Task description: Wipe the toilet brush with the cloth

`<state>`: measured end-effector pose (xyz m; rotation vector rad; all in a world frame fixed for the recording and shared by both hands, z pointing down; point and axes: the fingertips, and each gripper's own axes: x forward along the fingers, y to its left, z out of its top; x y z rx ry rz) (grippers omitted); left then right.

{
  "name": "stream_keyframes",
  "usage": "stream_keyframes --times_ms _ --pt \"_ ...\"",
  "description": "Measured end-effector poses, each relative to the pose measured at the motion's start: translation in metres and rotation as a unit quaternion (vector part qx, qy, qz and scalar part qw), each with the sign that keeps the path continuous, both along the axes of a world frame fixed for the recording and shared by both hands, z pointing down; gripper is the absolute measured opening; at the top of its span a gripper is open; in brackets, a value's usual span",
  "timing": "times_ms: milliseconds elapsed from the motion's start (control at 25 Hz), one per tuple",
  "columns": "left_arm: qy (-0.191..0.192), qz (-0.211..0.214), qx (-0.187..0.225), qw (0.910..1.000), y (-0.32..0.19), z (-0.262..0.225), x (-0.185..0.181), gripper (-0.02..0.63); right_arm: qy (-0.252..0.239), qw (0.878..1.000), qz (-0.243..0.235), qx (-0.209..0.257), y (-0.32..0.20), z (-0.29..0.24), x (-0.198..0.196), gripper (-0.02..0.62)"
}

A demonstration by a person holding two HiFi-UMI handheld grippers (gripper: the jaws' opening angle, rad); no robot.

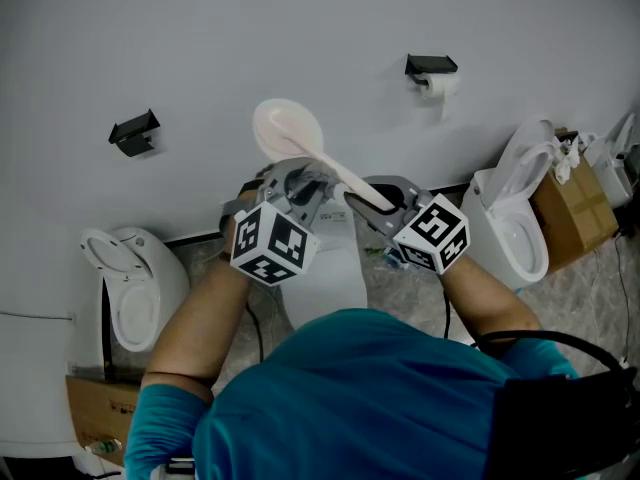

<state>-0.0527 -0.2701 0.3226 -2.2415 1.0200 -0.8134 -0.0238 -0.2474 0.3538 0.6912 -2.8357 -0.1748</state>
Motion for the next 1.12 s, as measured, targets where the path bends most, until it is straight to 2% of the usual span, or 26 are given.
stream_keyframes --times_ms 360,520,680,800,960,1120 --pt "0.021 -0.026 -0.006 0.9994 -0.001 0.0 -0.012 0.037 0.006 1.0 -0.003 0.002 0.007 0.008 0.002 0.063" --pt "0.035 -0.031 -0.018 0.9987 -0.001 0.0 -0.015 0.037 0.021 1.0 0.004 0.019 0.009 0.009 0.005 0.063" --pt "0.097 -0.023 -0.068 0.9927 -0.004 0.0 -0.018 0.037 0.053 0.997 0.017 0.058 0.009 0.007 0.004 0.063" --pt "0.156 -0.012 -0.118 0.9807 -0.004 0.001 -0.02 0.037 0.084 0.992 0.027 0.095 0.011 0.008 0.008 0.063" --pt "0.245 0.002 -0.197 0.9492 -0.005 0.004 -0.025 0.037 0.119 0.983 0.035 0.138 0.011 0.01 0.012 0.063" --pt "0.3 0.015 -0.245 0.9217 -0.006 0.005 -0.027 0.037 0.141 0.976 0.039 0.159 0.011 0.011 0.014 0.063"
